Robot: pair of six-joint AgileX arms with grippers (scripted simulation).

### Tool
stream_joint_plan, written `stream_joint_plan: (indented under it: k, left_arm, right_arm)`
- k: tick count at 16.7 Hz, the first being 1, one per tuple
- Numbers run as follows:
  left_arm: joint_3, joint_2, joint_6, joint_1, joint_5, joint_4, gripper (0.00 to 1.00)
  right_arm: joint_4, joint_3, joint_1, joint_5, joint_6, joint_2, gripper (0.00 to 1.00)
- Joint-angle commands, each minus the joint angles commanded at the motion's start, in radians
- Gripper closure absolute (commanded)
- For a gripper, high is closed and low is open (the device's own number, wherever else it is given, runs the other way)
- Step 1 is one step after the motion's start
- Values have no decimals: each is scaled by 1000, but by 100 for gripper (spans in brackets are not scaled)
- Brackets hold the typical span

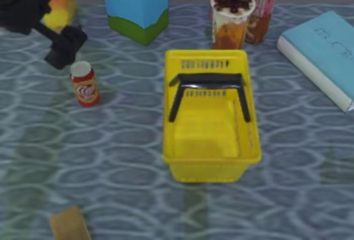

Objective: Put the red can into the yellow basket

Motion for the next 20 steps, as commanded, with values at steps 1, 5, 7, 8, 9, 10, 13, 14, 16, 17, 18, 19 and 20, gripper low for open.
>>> stream_joint_plan:
  k: [1,5,7,8,9,10,13,14,16,17,18,19,20]
  left_arm:
    - [79,93,24,-4,-4,-43,0]
    - [348,408,101,-12,-19,-177,0]
    - [446,520,127,-12,-26,-221,0]
    - [482,560,136,-12,-29,-236,0]
    - [509,589,142,-12,-31,-248,0]
    - [527,608,146,-12,-33,-255,0]
    - [535,617,148,-12,-33,-258,0]
    - [535,617,148,-12,-33,-258,0]
    - [532,616,147,-8,-33,-256,0]
    - [529,616,148,-9,-33,-253,0]
    - [515,618,150,-10,-33,-239,0]
    - [493,622,150,-11,-33,-215,0]
    - [468,627,149,-10,-33,-180,0]
  right_arm:
    - [0,0,0,0,0,0,0]
    - [0,0,0,0,0,0,0]
    - [0,0,0,0,0,0,0]
    - [0,0,0,0,0,0,0]
    - [0,0,0,0,0,0,0]
    - [0,0,0,0,0,0,0]
    - [0,0,0,0,0,0,0]
    - [0,0,0,0,0,0,0]
    - [0,0,0,0,0,0,0]
    - [0,0,0,0,0,0,0]
    - [0,0,0,0,0,0,0]
    - [0,0,0,0,0,0,0]
    - [0,0,0,0,0,0,0]
